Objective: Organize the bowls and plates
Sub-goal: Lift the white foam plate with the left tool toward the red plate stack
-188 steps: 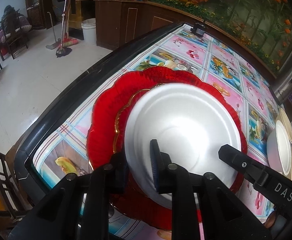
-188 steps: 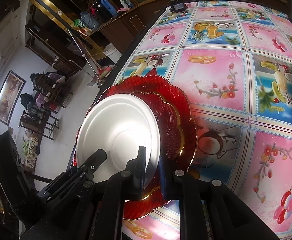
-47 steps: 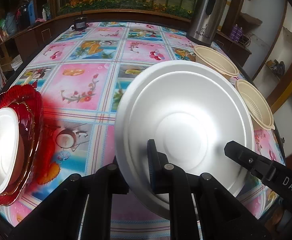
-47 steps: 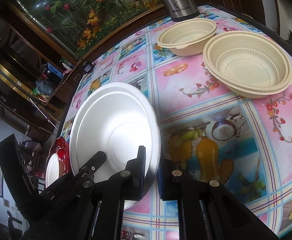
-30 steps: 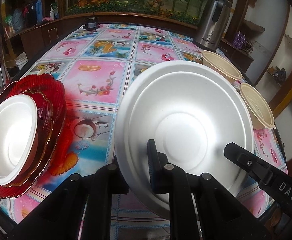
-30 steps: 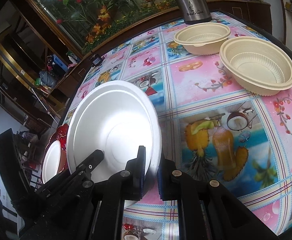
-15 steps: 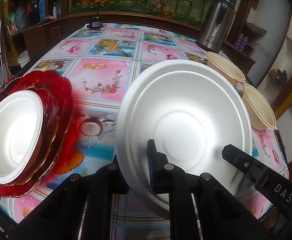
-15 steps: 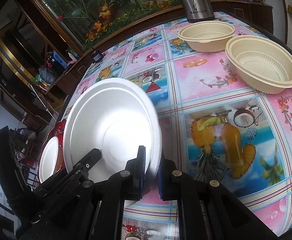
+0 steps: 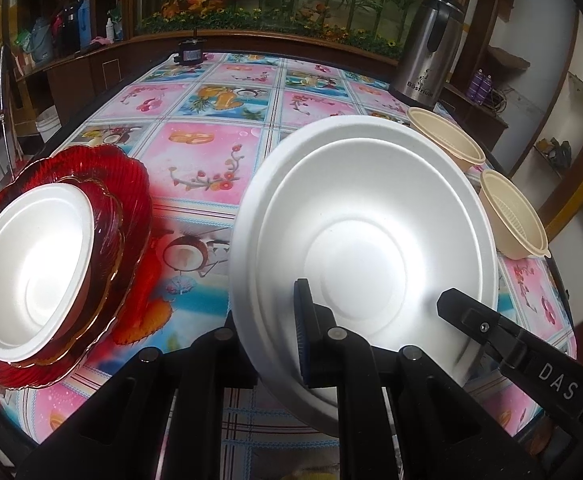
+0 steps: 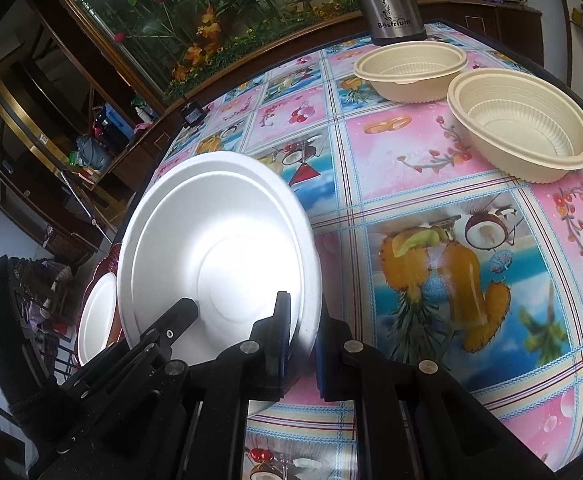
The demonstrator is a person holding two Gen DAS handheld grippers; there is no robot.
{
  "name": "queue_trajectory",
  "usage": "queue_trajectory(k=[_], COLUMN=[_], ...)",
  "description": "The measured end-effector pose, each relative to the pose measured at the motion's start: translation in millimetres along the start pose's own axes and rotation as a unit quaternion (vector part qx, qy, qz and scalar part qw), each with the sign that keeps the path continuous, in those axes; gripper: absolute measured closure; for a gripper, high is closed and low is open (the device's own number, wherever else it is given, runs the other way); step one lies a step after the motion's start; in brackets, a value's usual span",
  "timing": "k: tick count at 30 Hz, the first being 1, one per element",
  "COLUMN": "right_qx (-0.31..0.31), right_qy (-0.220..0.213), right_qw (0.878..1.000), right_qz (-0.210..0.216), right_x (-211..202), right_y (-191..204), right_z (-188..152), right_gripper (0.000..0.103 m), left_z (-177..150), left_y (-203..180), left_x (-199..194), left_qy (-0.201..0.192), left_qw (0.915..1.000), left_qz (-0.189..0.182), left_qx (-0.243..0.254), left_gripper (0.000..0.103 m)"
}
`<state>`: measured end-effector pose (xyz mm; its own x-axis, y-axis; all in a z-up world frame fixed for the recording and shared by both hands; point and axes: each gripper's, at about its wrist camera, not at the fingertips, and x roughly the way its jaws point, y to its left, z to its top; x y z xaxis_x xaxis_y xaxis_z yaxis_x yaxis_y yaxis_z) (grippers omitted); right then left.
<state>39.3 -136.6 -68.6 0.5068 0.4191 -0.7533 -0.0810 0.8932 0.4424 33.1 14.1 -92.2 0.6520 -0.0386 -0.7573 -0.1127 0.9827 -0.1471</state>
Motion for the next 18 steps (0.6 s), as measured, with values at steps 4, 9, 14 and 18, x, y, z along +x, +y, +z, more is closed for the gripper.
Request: queue_trajectory(k=[4,9,14,18], right_qx=[-0.002,-0.006,-0.02,-0.029], right_qy=[-0.004,-0.01,-0.026,-0.034], right_qw=[1.0,1.0,0.999,0.999], right_qz=[0.003,0.011,0.016,0.021], right_x=[-3,-8,-18,-23], right_y=[2,7,18,25], right_z=[1,2,4,5], right_gripper=[0.093,0.093,0.093,0.093], left_z=[1,4,7,9], left_y=[2,4,8,13], left_x=[-6,-19,-31,-39], left_qy=[-0.006,-0.021,-0.037,-0.047], left_qw=[1.0,0.9997,0.9992,0.9988], left_qz=[-0.004,-0.006,-0.008,-0.005], left_qx=[-0.003,-0.006,-0.011,-0.016], left_gripper=[0.092,0.092,0.092,0.092])
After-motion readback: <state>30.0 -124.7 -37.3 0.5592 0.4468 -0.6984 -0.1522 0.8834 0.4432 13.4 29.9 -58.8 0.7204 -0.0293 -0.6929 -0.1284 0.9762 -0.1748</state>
